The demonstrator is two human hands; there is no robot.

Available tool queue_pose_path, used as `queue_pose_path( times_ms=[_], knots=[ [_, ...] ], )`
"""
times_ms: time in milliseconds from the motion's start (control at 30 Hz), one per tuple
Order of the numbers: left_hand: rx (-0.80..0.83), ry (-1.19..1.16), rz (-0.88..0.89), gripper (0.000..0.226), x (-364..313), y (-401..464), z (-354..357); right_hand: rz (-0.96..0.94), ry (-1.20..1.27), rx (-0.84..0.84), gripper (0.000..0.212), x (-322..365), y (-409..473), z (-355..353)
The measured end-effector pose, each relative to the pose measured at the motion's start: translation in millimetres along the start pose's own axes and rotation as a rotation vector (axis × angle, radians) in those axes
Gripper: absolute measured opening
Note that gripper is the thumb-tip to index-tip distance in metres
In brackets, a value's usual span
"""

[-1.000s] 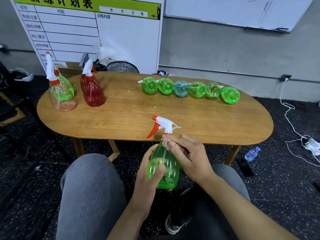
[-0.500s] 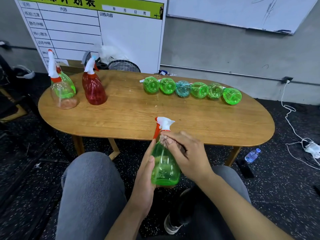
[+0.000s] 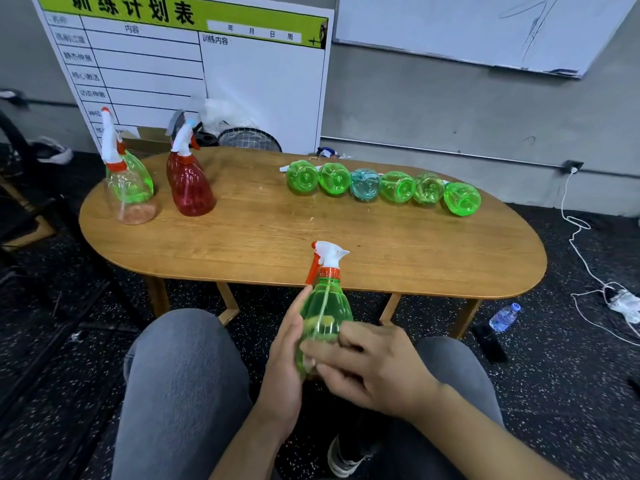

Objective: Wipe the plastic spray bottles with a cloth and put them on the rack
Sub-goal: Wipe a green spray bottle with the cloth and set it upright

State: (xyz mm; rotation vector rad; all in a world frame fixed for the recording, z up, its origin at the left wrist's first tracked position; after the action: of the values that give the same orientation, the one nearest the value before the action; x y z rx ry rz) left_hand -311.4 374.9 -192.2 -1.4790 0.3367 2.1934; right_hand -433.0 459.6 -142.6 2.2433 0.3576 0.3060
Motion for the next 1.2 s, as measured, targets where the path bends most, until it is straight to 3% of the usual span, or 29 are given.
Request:
queue_pose_path(
  times_ms=[167, 233, 367, 533, 633, 733, 900, 967, 1100, 1200],
  knots=[
    [-0.015, 0.069, -0.004, 0.049, 0, 0, 3, 0.419, -0.016, -0.091, 0.036, -38, 24, 8],
    [-0.003, 0.078, 0.009, 0.044, 0, 0, 3, 0.477, -0.012, -0.089, 0.037, -44, 26, 13],
    [-0.028, 0.070, -0.016, 0.045, 5, 1, -1, 0.417, 0.010, -0.096, 0.029, -23, 18, 14],
    [-0.010, -0.011, -0.060, 0.044, 11, 2, -5, 0.033, 0.018, -0.010, 0.020, 11, -7, 9],
    [-0.008, -0.050, -0.086, 0.047, 5, 2, -2, -0.104, -0.050, 0.032, 0.021, 15, -16, 6],
    [-0.006, -0.017, -0.055, 0.047, 5, 3, -2, -0.043, -0.050, -0.021, 0.022, 4, -5, 3],
    [-0.007, 0.069, -0.019, 0.043, 2, 2, 1, 0.418, 0.012, -0.174, 0.038, -32, 26, 4],
    [-0.004, 0.070, -0.010, 0.045, 3, 1, 1, 0.484, 0.035, -0.205, 0.038, -36, 28, 9],
    [-0.040, 0.054, -0.036, 0.045, 9, 6, -5, 0.398, 0.023, -0.179, 0.030, -12, 15, 17],
    [-0.035, 0.046, -0.032, 0.045, 10, 5, -8, 0.144, 0.024, -0.110, 0.021, 8, -4, 17]
  ],
)
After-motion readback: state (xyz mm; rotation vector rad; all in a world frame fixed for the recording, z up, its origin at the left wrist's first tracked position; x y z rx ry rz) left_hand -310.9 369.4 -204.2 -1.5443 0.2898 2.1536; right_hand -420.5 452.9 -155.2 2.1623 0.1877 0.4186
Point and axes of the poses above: each hand's wrist, its own y-axis towards the middle knuckle, its own z-axis out of the palm, x = y × z, the point moved 2 cm from there along y, towards the middle knuckle, and after that the axes turned 11 degrees about -x, right-handed, at the moved point
